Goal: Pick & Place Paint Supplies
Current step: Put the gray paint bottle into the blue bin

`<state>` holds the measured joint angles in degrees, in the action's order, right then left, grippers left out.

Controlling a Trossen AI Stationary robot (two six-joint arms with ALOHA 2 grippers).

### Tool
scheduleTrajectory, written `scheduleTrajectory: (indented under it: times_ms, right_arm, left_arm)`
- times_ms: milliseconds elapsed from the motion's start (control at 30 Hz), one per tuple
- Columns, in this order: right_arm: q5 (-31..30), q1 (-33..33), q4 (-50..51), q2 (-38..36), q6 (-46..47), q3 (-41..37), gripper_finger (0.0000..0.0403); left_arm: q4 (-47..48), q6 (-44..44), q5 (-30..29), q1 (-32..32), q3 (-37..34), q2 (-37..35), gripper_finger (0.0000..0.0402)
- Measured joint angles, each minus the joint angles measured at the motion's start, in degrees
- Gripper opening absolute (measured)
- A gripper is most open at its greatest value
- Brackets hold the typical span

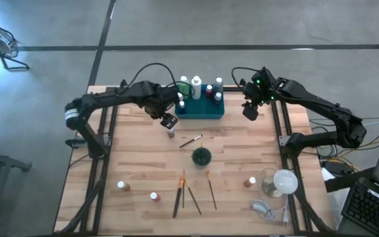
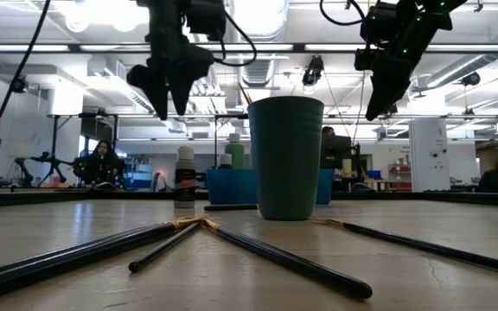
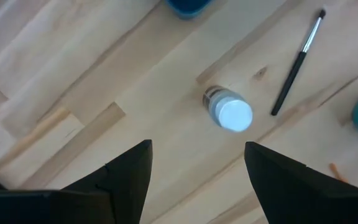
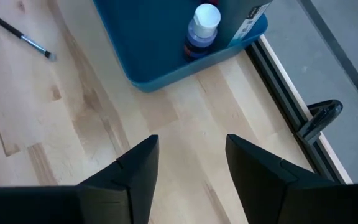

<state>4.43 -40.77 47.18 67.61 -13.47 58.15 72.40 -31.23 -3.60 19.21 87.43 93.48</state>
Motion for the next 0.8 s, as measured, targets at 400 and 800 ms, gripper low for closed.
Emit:
scheduleTrajectory:
  times_ms: [400, 800]
  right_arm:
    - [0.09, 0.0, 0.0, 0.0, -0.16, 0.0, 0.015]
    - [0.07, -0.01, -0.04, 0.0, -0.18, 0.0, 0.0176]
  left_arm:
    - [-4.02, -0.99, 0.0, -2.34, -2.68, 3.56, 0.0259]
    - [-6.35, 0.38, 0.73, -3.31, -2.55, 6.14, 0.0259]
